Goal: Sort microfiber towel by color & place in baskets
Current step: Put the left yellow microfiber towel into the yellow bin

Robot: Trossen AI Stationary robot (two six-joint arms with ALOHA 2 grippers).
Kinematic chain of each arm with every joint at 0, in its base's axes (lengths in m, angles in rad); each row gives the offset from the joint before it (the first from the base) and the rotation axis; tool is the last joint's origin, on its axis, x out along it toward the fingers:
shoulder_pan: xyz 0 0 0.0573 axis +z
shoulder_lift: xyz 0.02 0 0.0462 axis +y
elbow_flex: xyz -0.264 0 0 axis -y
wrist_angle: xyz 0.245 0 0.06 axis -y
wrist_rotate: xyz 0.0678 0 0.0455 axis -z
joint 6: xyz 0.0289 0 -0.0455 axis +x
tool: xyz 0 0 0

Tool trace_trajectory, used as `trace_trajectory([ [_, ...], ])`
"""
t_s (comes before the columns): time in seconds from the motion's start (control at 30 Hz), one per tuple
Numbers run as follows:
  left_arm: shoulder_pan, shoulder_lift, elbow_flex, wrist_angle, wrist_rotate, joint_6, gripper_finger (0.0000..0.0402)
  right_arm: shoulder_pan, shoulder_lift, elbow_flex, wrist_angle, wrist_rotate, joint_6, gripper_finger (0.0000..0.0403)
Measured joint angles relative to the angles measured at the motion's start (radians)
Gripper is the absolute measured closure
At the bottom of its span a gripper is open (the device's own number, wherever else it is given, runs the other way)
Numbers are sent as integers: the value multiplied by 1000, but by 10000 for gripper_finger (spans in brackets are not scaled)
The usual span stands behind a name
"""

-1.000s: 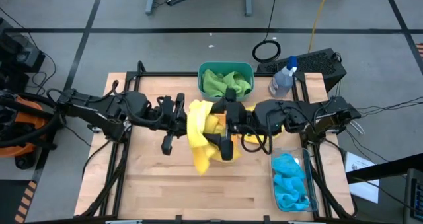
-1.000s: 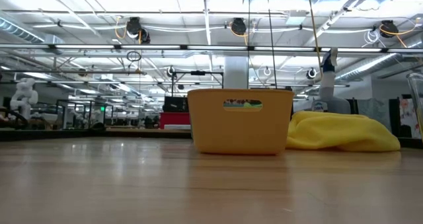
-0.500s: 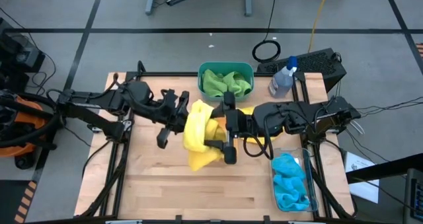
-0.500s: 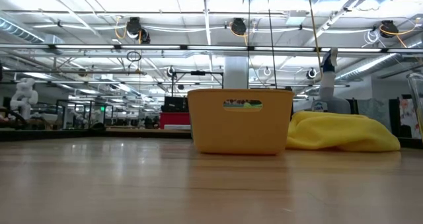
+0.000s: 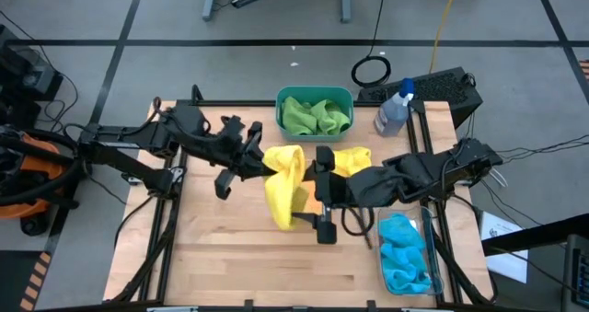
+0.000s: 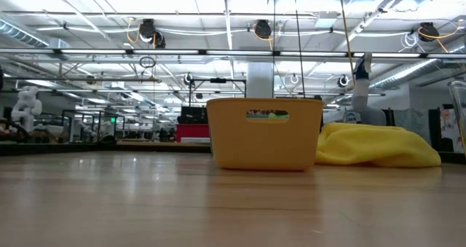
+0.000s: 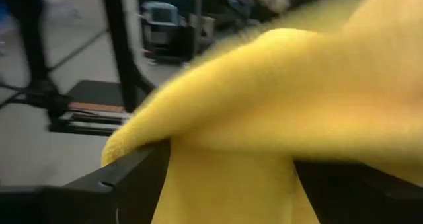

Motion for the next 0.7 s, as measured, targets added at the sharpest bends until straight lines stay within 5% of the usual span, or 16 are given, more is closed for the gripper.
trace_trajectory([
  [0.43,-14,4,0,133,11,8,384,-15,0,-1,-15,175,95,89],
  [0.57,-30,10,0,188,66,16,384,-51,0,-1,16,156,163,87],
  [0.7,-54,15,1,217,90,85,384,-88,-1,0,81,6,211,65],
])
